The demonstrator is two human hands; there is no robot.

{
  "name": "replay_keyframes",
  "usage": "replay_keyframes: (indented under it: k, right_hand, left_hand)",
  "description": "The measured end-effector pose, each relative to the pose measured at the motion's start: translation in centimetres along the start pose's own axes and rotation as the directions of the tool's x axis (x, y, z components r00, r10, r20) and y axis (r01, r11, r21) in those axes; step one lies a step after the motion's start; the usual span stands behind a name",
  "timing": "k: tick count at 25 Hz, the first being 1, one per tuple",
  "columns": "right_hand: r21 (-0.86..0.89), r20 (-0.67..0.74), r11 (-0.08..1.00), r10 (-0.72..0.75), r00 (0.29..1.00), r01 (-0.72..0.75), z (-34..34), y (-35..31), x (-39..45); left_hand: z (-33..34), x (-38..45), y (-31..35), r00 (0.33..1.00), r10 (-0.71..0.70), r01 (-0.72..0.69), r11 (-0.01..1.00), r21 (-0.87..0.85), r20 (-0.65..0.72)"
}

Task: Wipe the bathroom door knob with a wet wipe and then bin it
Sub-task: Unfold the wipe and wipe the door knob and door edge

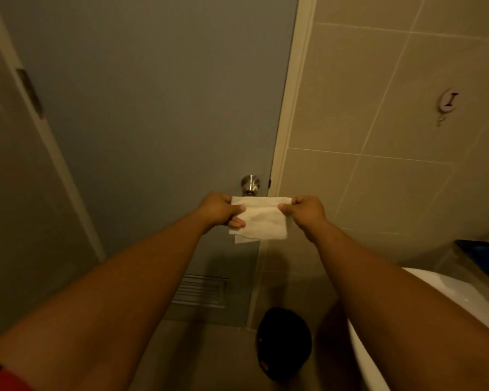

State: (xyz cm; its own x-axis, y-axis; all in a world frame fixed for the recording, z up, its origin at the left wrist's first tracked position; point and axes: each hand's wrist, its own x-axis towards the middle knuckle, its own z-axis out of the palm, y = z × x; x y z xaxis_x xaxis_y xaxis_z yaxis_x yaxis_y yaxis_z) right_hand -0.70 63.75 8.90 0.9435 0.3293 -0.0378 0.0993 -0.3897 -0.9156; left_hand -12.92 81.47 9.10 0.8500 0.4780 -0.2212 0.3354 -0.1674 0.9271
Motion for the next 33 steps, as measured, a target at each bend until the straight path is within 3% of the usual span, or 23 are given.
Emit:
replay_keyframes:
  k: [11, 15, 22, 27, 30, 33]
  right_hand:
    - [0.052, -0.08, 0.993, 0.106, 0.991, -0.102, 7.1, -0.7, 15.3]
    - [0.078, -0.091, 0.984, 0.165, 0.982, -0.158, 8.2, 0.7, 17.6]
    - [0.156, -0.192, 0.973, 0.196, 0.962, -0.168, 10.8, 1.5, 17.9]
    - [0.099, -0.269, 0.995, 0.035, 0.963, -0.008, 12.5, 2.0, 16.0]
    - [-0.012, -0.281, 0.994, -0.108, 0.954, 0.109, 13.1, 1.8, 15.7]
    - [-0.234, -0.209, 0.949, -0.26, 0.943, 0.21, 13.0, 1.6, 15.6]
  left_hand:
    - [-0.8, 15.3, 0.0, 0.972, 0.009, -0.023, 0.998, -0.056, -0.236]
    - [0.5, 18.3, -1.2, 0.952, -0.009, 0.0, 1.0, -0.027, -0.307]
    - [1.5, 21.0, -3.2, 0.949, -0.022, 0.007, 0.999, -0.049, -0.316]
    - [1.0, 20.9, -3.8, 0.982, -0.041, 0.041, 0.999, -0.008, -0.186]
    - [-0.1, 20.8, -4.1, 0.949, 0.144, -0.073, 0.966, 0.249, -0.279]
    - [-1.0, 20.9, -3.8, 0.945, 0.264, -0.168, 0.898, 0.405, -0.193]
